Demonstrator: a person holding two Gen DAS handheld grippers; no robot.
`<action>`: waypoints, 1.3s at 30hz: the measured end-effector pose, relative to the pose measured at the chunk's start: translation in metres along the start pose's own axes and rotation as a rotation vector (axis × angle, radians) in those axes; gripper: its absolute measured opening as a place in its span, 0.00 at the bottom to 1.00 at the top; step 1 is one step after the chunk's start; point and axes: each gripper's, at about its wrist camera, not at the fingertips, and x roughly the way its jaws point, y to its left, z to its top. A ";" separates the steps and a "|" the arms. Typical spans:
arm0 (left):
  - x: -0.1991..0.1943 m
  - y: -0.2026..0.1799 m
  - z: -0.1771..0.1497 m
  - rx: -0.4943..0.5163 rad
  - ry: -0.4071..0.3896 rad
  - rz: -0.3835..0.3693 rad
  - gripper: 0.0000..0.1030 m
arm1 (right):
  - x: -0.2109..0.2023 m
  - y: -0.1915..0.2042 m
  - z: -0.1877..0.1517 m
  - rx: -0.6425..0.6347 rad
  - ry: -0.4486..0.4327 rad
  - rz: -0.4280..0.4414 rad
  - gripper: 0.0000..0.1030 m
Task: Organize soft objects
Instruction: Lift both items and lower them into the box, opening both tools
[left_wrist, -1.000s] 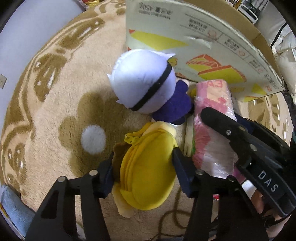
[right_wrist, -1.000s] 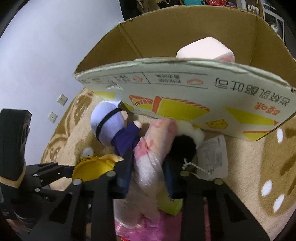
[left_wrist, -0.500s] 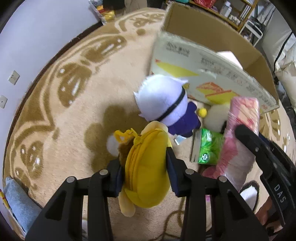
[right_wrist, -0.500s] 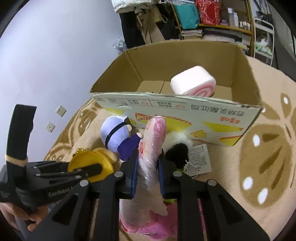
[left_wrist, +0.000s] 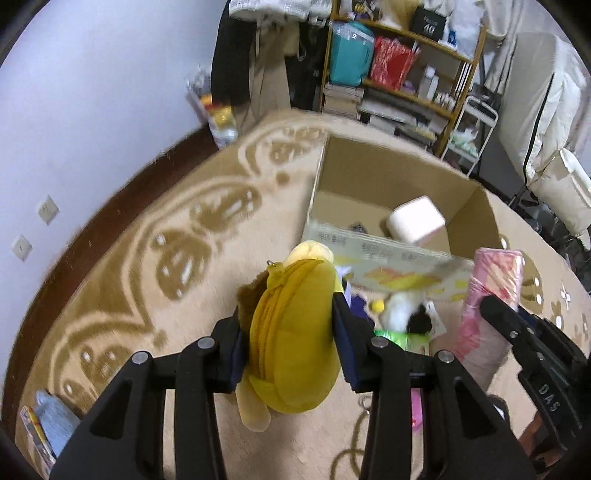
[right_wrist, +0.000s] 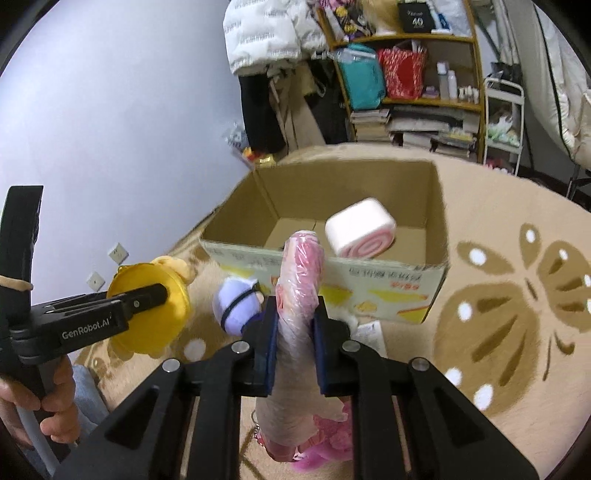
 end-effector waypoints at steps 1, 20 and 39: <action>-0.005 -0.001 0.003 0.011 -0.026 0.008 0.38 | -0.004 0.000 0.002 0.003 -0.013 0.000 0.17; -0.034 -0.034 0.066 0.224 -0.293 0.084 0.39 | -0.030 -0.022 0.045 0.049 -0.184 -0.009 0.17; 0.007 -0.049 0.105 0.234 -0.277 0.023 0.40 | -0.002 -0.033 0.099 -0.109 -0.265 -0.145 0.17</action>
